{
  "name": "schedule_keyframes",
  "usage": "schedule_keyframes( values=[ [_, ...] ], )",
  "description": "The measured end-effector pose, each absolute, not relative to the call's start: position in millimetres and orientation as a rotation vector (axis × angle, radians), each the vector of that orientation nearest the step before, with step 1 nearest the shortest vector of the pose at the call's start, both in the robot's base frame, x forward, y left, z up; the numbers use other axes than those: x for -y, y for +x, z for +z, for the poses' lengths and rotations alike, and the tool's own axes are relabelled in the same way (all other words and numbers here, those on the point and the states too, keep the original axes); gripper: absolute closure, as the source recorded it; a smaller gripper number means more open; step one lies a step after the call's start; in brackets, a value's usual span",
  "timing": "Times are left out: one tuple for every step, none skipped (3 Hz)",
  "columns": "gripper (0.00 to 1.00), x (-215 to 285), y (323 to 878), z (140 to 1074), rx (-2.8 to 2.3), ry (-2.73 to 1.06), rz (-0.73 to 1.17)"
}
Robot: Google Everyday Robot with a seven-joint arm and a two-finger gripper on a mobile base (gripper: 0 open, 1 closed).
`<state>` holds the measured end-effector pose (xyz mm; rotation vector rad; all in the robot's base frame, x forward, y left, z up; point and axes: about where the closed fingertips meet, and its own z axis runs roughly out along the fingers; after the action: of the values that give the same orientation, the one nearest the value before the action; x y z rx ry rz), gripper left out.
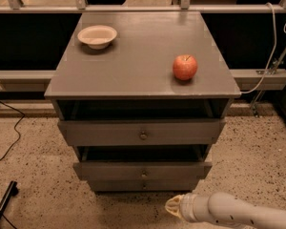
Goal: Close middle drawer
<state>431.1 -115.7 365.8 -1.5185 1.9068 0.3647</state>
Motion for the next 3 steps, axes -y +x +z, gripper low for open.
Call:
schedule_keyframes(
  values=[
    [1.0, 114, 463, 359, -1.775, -1.624, 0.311],
    [1.0, 120, 509, 356, -1.678, -1.684, 0.246],
    [1.0, 125, 547, 356, -1.645, -1.688, 0.199]
  ],
)
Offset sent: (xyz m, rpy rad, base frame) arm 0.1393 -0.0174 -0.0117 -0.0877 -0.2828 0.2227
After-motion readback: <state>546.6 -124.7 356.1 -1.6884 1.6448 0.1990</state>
